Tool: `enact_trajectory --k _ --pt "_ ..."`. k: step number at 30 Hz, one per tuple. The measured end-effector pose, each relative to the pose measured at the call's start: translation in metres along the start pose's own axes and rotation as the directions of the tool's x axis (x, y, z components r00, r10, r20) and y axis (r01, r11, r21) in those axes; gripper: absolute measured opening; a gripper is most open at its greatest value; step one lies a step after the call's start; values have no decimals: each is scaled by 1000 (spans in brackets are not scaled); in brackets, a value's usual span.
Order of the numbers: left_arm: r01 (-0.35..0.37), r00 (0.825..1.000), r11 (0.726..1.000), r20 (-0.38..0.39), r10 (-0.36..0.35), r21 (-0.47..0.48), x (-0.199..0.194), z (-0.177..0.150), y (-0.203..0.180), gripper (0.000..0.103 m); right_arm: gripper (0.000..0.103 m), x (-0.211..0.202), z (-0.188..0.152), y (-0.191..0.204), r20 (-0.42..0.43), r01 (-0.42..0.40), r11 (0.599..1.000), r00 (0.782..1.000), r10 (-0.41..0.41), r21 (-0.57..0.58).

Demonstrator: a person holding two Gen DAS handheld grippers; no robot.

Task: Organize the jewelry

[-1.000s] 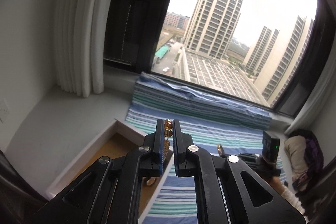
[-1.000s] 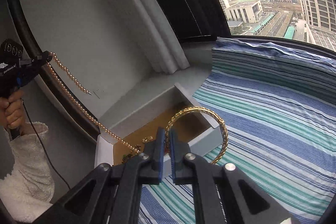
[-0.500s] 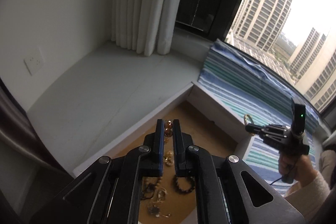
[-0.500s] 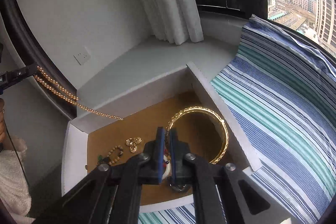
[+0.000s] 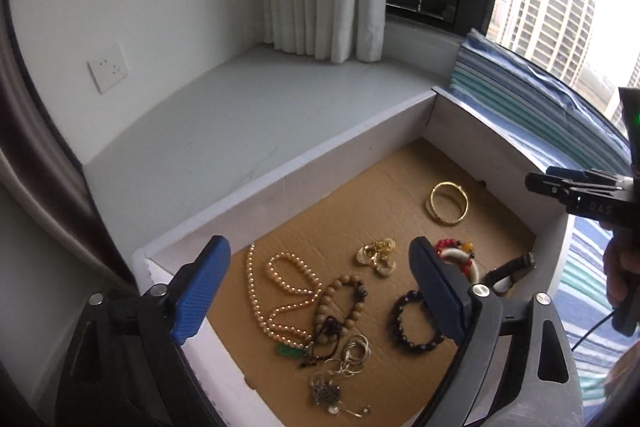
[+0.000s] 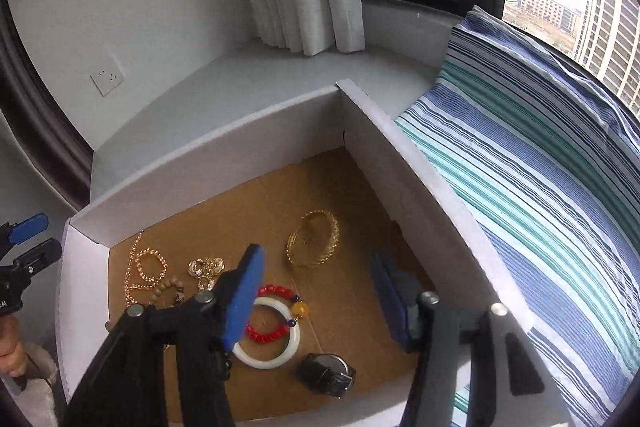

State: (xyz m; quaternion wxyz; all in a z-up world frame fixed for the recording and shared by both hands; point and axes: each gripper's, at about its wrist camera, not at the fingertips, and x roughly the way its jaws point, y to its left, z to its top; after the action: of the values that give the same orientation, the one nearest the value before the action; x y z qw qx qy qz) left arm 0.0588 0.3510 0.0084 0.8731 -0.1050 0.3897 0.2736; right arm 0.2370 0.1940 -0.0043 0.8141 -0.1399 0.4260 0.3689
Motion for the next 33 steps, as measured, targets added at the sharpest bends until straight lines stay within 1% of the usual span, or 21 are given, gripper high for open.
enact_trajectory --k 1,2,5,6,7,9,11,13,17,20,23,31,33 --pt "-21 1000 1000 19 21 4 -6 -4 -6 100 66 -8 -3 3 5 3 1000 1000 -3 -6" --pt "-40 998 999 38 40 2 -13 -8 -12 102 66 -15 -7 6 7 5 1000 1000 -5 -14" --pt "-76 994 997 73 77 -13 -30 -20 -26 102 66 -33 -19 18 2 4 999 1000 -4 -36" --pt "-91 993 996 72 92 -26 -34 -24 -30 102 66 -39 -24 24 0 8 999 1000 -8 -46" --pt "-95 993 994 69 98 -44 -35 -26 -34 102 66 -44 -29 30 -3 9 998 1000 -9 -58" --pt "-68 996 994 51 72 -88 -41 -32 -35 102 66 -54 -38 43 1 -6 996 1000 6 -84" --pt "-54 998 990 5 56 -132 -44 -34 -33 102 66 -62 -46 52 3 -19 994 1000 19 -105" --pt "-62 998 987 -30 58 -151 -44 -35 -32 102 66 -65 -50 59 -3 -16 993 1000 15 -119" --pt "-100 993 983 -82 88 -153 -41 -37 -29 102 66 -64 -56 65 -23 8 989 1000 -11 -146" --pt "-122 990 978 -85 109 -170 -42 -41 -25 102 66 -64 -60 69 -20 27 987 999 -31 -157" --pt "-133 989 976 -88 119 -174 -43 -44 -23 102 66 -63 -62 70 -24 24 988 999 -28 -154" --pt "-144 988 973 -83 131 -181 -44 -45 -20 102 66 -60 -65 77 -31 26 985 999 -32 -169" --pt "-137 989 974 -74 126 -181 -44 -46 -20 102 66 -60 -65 78 -29 26 985 999 -32 -170"
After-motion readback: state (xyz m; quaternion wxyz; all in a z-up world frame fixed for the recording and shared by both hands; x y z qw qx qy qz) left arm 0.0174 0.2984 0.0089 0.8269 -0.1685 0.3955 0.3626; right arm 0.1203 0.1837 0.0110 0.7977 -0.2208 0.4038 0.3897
